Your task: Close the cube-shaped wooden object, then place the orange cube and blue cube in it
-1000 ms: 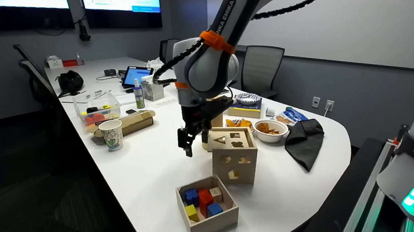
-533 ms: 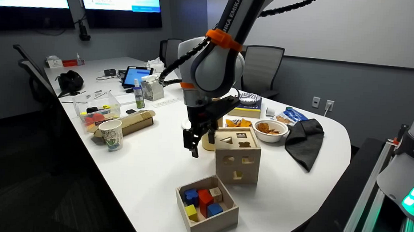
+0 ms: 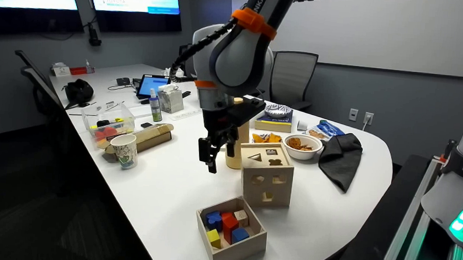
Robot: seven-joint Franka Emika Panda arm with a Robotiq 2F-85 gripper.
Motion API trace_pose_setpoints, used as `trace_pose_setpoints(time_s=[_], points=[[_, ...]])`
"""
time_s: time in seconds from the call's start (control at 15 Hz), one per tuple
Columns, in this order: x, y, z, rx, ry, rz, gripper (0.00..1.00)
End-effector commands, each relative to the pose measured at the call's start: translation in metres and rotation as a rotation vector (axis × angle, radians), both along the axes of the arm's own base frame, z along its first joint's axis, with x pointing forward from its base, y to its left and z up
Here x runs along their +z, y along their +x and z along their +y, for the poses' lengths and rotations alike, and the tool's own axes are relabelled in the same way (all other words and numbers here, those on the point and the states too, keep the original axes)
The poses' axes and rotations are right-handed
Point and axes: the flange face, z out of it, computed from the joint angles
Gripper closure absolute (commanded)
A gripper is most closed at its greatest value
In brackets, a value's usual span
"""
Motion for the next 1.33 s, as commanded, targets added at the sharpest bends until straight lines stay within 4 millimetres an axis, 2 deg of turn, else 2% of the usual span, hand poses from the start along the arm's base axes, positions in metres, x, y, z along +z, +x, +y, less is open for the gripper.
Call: trace_pose_setpoints(time_s=[0.0, 0.33, 0.47, 0.53, 1.27], points=[[0.012, -0.018, 0.022, -0.021, 0.025, 0.062, 0.00], [0.004, -0.047, 0.052, -0.252, 0.036, 0.142, 0.00], [-0.002, -0.056, 0.052, -0.339, 0.050, 0.139, 0.00], [-0.001, -0.045, 0.054, -0.254, 0.042, 0.138, 0.00], [-0.008, -0.047, 0.053, -0.277, 0.007, 0.151, 0.00]])
